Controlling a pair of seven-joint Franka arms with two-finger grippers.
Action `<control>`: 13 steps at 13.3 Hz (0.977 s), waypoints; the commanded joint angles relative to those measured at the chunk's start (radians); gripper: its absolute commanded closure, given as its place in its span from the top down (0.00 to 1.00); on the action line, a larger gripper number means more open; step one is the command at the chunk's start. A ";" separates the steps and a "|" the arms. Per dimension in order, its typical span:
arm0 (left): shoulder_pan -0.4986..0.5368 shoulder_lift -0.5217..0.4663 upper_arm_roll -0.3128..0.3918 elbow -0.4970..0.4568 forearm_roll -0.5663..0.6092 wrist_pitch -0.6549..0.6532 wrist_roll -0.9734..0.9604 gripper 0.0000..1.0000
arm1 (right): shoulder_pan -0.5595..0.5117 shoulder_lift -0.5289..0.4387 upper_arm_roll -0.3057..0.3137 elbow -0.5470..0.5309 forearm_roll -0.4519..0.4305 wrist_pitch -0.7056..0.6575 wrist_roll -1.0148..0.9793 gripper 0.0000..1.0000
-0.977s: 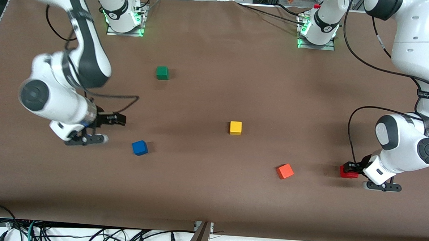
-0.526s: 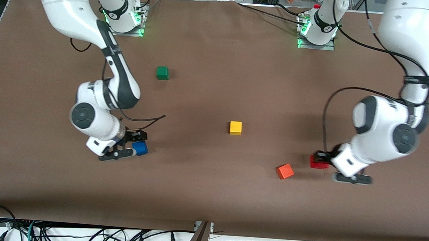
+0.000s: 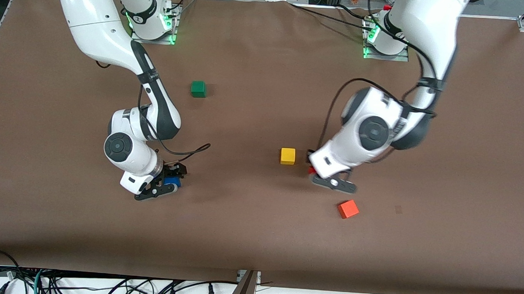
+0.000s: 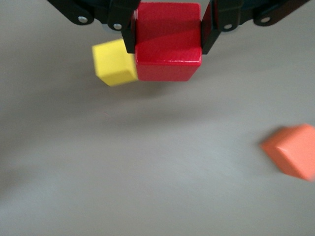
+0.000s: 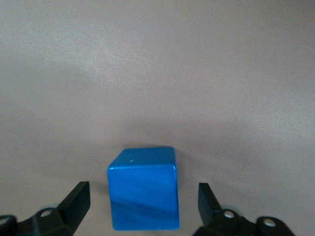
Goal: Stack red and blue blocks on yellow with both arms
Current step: 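Carry the red cube with the left gripper toward the yellow cube, then lower the red cube onto the yellow cube while the right gripper lifts blue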
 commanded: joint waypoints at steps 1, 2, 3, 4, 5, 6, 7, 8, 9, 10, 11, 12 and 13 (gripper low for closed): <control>-0.071 -0.005 0.018 -0.019 0.001 -0.008 -0.104 0.00 | -0.012 0.004 0.002 0.023 0.019 -0.013 -0.027 0.46; -0.092 0.001 0.021 -0.030 0.004 -0.008 -0.113 0.00 | -0.012 0.003 0.002 0.037 0.022 -0.052 -0.027 0.37; -0.111 0.002 0.021 -0.042 0.035 -0.005 -0.116 0.00 | -0.015 0.003 -0.001 0.084 0.042 -0.108 -0.024 0.31; -0.125 0.002 0.019 -0.056 0.081 -0.001 -0.133 0.00 | -0.022 0.003 -0.004 0.129 0.082 -0.185 -0.024 0.31; -0.135 0.007 0.018 -0.062 0.108 0.001 -0.162 0.00 | -0.031 0.003 -0.004 0.166 0.106 -0.251 -0.023 0.31; -0.155 0.008 0.018 -0.064 0.123 0.001 -0.187 0.00 | -0.036 0.000 -0.004 0.199 0.108 -0.303 -0.018 0.31; -0.169 0.016 0.019 -0.065 0.125 0.012 -0.211 0.00 | -0.039 -0.011 -0.006 0.227 0.106 -0.351 -0.014 0.31; -0.181 0.016 0.019 -0.074 0.126 0.030 -0.234 0.00 | -0.038 -0.017 -0.007 0.246 0.106 -0.388 0.000 0.31; -0.186 0.016 0.021 -0.088 0.126 0.059 -0.242 0.00 | -0.038 -0.043 -0.009 0.256 0.105 -0.420 0.034 0.31; -0.186 0.016 0.021 -0.094 0.126 0.078 -0.244 0.00 | -0.038 -0.075 -0.009 0.260 0.103 -0.458 0.066 0.31; -0.188 0.016 0.021 -0.101 0.126 0.094 -0.248 0.00 | -0.035 -0.107 -0.009 0.261 0.102 -0.492 0.101 0.31; -0.188 0.016 0.022 -0.108 0.126 0.111 -0.251 0.00 | -0.028 -0.129 -0.007 0.261 0.099 -0.513 0.151 0.31; -0.188 0.016 0.024 -0.116 0.129 0.127 -0.256 0.00 | -0.019 -0.129 -0.004 0.281 0.088 -0.523 0.201 0.31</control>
